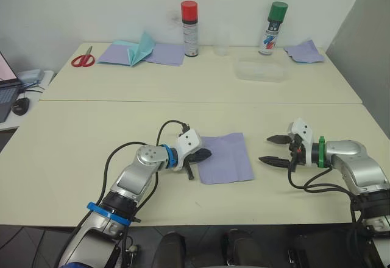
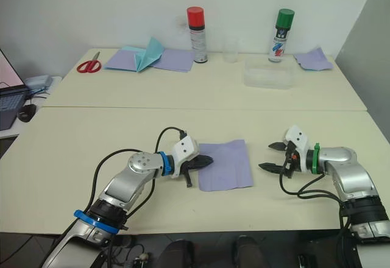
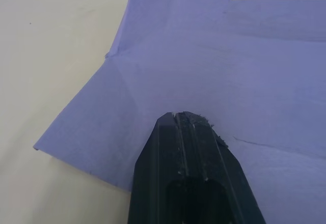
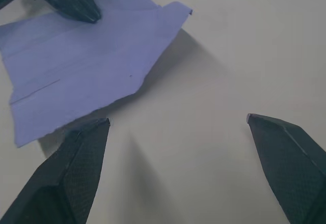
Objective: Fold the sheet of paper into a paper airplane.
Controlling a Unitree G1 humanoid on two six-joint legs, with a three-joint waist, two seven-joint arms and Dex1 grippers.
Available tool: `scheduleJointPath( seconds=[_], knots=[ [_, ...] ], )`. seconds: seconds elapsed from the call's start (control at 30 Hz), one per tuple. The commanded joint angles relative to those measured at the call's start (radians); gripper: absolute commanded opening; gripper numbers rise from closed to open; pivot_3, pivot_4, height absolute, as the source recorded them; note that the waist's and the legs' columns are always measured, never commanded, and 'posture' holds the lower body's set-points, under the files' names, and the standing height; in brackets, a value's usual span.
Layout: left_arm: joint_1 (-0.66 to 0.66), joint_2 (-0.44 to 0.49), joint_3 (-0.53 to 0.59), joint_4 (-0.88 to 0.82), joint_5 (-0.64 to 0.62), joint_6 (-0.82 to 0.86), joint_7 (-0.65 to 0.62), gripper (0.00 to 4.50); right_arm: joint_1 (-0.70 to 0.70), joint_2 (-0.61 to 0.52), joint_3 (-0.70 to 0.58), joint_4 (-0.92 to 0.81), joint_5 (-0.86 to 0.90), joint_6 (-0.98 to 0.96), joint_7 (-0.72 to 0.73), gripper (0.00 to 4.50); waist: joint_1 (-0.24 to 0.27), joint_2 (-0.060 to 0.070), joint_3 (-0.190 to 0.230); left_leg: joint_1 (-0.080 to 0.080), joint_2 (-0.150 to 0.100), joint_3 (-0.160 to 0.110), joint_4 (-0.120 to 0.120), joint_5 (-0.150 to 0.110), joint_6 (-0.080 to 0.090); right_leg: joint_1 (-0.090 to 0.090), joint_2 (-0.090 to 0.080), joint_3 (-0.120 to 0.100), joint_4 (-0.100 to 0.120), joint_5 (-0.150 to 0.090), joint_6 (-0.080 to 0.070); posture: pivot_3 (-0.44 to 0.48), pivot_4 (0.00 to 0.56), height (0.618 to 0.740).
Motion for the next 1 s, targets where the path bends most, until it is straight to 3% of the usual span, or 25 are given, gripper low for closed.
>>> scheduleJointPath(
  seconds=[0.03, 0.27, 0.33, 1.0],
  knots=[
    [0.017, -0.001, -0.019, 0.023, 0.028, 0.006, -0.005, 0.00, -0.033, 0.013, 0.023, 0.067, -0.044, -0.104, 0.023, 3.16, 0.000, 0.000, 0.000, 0.000, 0.000, 0.000, 0.000, 0.000, 0.000, 0.000, 0.000, 0.000, 0.000, 0.000, 0.000, 0.000, 0.150, 0.740],
    [0.021, -0.014, -0.007, 0.021, 0.029, 0.017, 0.002, 0.00, -0.066, 0.073, 0.081, 0.131, -0.123, -0.228, 0.019, 0.60, 0.000, 0.001, -0.001, 0.000, 0.000, 0.000, 0.000, 0.000, 0.000, 0.000, 0.000, 0.000, 0.000, 0.000, 0.000, 0.000, 0.150, 0.740],
    [0.022, -0.015, -0.009, 0.016, 0.031, 0.024, -0.001, 0.00, -0.068, 0.087, 0.089, 0.130, -0.124, -0.228, 0.029, 0.05, 0.000, 0.001, -0.001, 0.000, 0.000, 0.000, 0.000, 0.000, 0.000, 0.000, 0.000, 0.000, 0.000, 0.000, 0.001, 0.000, 0.150, 0.740],
    [0.015, -0.024, -0.030, 0.033, 0.053, 0.030, -0.015, 0.00, -0.063, 0.225, -0.008, -0.161, 0.154, 0.203, -0.022, 0.05, 0.000, 0.002, -0.002, 0.000, 0.001, -0.001, 0.001, 0.000, 0.000, 0.000, 0.000, -0.001, 0.001, 0.000, 0.000, 0.000, 0.150, 0.740]
  ],
)
